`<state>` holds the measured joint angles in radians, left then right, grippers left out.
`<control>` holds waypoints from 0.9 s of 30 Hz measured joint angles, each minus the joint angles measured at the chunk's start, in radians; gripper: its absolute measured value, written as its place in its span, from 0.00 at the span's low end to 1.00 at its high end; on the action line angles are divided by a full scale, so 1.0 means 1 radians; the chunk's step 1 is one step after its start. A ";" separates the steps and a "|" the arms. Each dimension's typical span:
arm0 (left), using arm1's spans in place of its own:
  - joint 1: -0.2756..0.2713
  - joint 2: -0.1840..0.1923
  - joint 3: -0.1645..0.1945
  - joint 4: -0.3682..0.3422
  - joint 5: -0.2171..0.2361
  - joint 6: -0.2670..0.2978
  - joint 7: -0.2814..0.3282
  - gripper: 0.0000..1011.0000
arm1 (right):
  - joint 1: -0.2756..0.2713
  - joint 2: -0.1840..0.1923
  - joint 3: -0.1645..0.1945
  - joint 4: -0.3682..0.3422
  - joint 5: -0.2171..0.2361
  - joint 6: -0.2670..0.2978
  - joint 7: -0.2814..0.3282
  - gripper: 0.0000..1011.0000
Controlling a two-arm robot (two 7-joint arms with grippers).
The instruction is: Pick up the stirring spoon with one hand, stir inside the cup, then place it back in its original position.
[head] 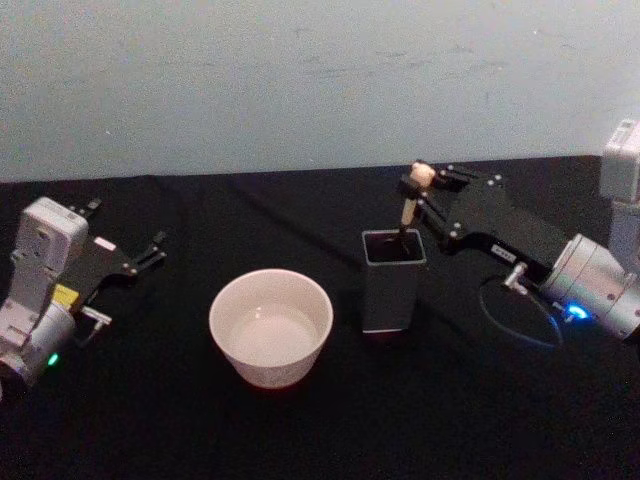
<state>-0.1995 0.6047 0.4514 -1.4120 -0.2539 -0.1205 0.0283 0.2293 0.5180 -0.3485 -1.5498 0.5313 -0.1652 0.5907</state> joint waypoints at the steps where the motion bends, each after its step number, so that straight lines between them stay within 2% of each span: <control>1: 0.000 0.000 0.000 0.000 0.000 0.000 0.000 0.99 | 0.002 -0.003 -0.005 0.008 -0.005 0.006 -0.002 0.21; 15: 0.000 0.000 0.000 0.000 0.000 0.000 0.000 0.99 | 0.021 -0.039 -0.036 0.086 -0.031 0.056 -0.031 0.21; 27: 0.000 0.000 0.000 0.000 0.000 0.000 0.000 0.99 | 0.023 -0.064 -0.047 0.131 -0.046 0.082 -0.049 0.21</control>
<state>-0.1996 0.6047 0.4514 -1.4120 -0.2539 -0.1205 0.0283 0.2522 0.4537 -0.3959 -1.4184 0.4852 -0.0834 0.5418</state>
